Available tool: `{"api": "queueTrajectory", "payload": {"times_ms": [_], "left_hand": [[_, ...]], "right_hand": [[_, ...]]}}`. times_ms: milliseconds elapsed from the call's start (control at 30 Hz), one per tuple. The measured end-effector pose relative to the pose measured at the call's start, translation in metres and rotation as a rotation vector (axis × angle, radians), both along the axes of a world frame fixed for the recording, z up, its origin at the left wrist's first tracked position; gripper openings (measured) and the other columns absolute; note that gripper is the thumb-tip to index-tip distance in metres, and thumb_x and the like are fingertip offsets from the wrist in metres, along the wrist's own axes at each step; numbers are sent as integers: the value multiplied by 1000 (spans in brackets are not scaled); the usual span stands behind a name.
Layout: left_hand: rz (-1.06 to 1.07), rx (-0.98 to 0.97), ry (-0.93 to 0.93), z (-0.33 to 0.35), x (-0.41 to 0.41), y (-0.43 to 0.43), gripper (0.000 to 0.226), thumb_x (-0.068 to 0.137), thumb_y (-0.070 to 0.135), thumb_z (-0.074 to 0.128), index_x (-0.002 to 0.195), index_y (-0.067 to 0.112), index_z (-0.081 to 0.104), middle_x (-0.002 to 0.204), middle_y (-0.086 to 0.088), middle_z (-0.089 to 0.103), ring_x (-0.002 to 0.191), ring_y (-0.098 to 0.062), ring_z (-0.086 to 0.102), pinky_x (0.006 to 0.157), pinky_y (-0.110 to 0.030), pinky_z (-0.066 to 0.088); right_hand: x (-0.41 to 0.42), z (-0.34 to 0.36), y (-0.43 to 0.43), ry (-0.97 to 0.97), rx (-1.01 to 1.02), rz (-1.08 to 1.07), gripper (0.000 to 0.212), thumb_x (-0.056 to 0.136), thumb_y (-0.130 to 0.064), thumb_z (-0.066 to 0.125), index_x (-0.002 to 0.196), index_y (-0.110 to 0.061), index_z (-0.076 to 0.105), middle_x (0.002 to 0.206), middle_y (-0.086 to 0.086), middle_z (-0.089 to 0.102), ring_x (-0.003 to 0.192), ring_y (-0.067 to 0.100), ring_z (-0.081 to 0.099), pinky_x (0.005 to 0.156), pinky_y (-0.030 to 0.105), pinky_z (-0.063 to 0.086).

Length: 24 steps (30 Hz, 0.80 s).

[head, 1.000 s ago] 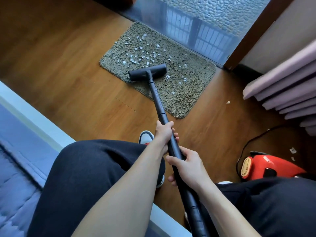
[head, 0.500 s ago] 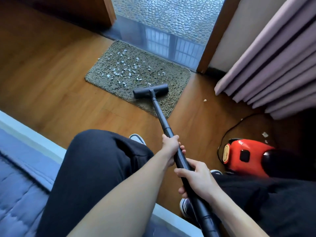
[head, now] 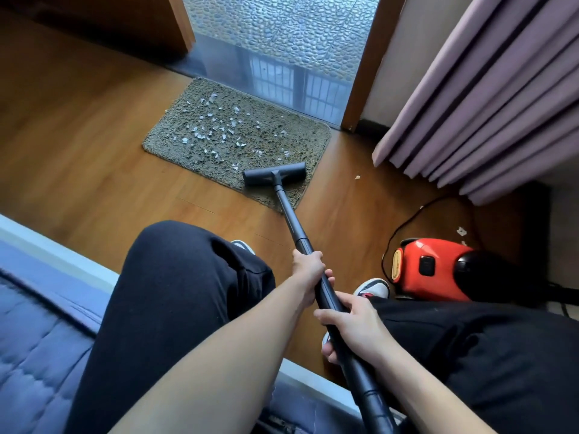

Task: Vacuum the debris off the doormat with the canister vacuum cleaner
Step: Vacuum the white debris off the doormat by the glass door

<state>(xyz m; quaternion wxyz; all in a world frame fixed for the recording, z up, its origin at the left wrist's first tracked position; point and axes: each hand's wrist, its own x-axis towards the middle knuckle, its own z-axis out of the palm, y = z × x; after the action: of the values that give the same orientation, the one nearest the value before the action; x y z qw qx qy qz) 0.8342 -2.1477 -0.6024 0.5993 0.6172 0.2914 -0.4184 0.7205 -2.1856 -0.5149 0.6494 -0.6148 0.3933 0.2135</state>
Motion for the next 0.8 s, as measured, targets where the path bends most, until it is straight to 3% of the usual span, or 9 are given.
{"api": "queueTrajectory", "payload": {"times_ms": [333,633,800], "left_hand": [[-5,41,-33,-20,50,-3,29,98,15,47,125,14,41,73,-6,47,46,-13,47,42,-23,45],[-8,39,-49,-24,85,-13,19,99,14,48,117,11,41,72,-6,45,46,-13,45,41,-22,44],[-16,36,-36,-18,74,-12,23,100,15,48,121,11,41,73,-6,46,47,-13,46,41,-23,45]], "right_hand": [[47,-19,0,-17,16,-46,11,93,-13,66,101,-19,63,75,12,65,49,26,66,45,32,55],[81,-28,-6,-27,16,-86,13,92,-10,67,104,-10,64,70,9,63,46,26,65,44,30,53],[70,-19,-8,-23,23,-71,10,92,-12,66,99,-19,63,79,13,67,49,27,67,47,32,56]]}}
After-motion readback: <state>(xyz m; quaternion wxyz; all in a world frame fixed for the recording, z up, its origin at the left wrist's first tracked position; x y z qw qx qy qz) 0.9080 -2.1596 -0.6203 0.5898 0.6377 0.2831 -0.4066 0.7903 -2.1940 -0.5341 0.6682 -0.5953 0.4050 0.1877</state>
